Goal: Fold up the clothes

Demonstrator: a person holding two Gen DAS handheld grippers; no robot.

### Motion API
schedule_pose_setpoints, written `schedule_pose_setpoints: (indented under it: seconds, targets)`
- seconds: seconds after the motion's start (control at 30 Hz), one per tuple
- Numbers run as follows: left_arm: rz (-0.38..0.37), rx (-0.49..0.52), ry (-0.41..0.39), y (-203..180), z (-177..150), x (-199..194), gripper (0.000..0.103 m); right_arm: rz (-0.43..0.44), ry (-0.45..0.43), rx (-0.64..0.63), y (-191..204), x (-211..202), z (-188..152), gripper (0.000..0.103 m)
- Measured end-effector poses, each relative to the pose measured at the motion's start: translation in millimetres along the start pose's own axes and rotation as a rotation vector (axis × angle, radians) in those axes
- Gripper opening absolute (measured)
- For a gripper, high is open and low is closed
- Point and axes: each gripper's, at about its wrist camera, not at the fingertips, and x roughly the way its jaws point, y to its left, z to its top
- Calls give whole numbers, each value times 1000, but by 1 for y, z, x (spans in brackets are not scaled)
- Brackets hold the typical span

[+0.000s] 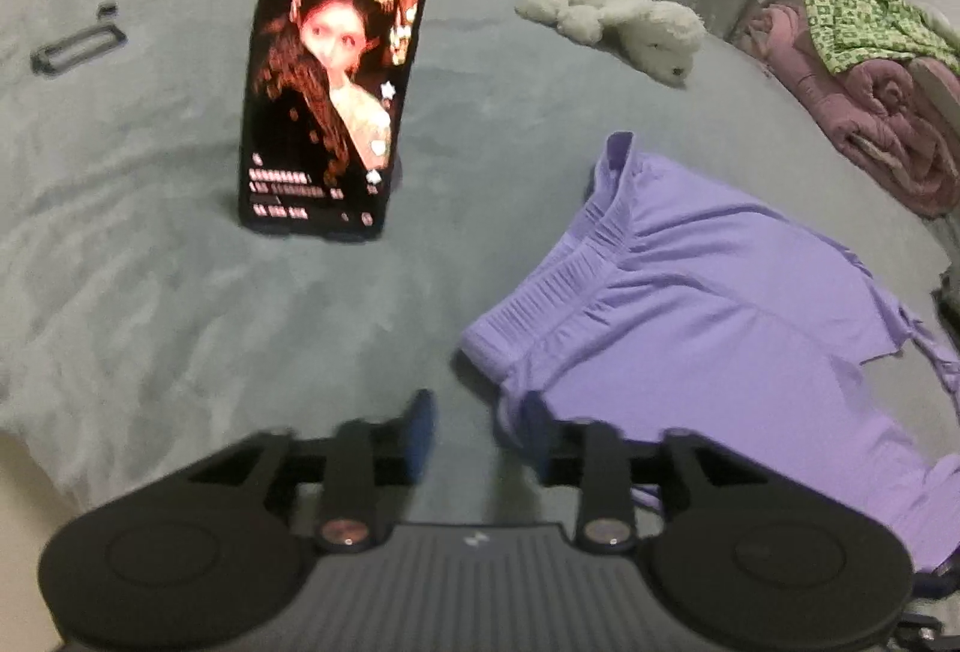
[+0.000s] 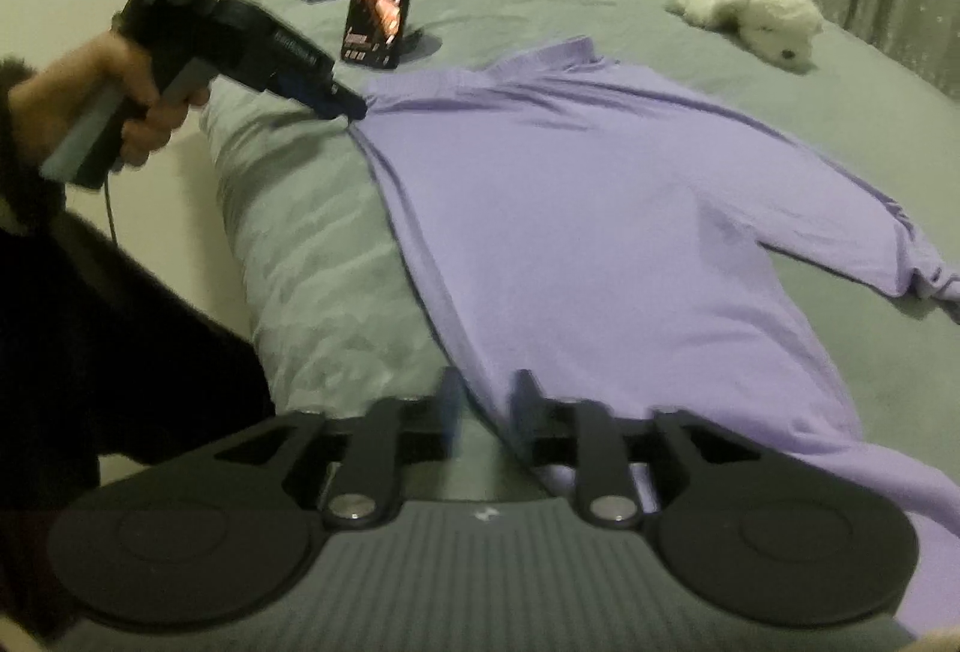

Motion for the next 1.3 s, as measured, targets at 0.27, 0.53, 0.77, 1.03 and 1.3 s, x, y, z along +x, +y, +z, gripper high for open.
schedule_pose_setpoints:
  seconds: [0.27,0.53,0.77,1.03,1.3]
  targets:
    - [-12,67,-108,-25,5,-23,46,-101,-26,135,-30,-16,-7,38]
    - [-183,240,-118,-88,-8,-26,46,-212,-32,280,-68,-36,-29,38]
    - [-339,409,-91,-154,-32,-16,46,-323,2,393,-101,-54,-61,38]
    - [-554,650,-109,-232,-70,-24,46,-457,-26,538,-145,-94,-105,38]
    - [-729,921,-90,-292,-125,-29,50,-654,-49,680,-185,-141,-152,38]
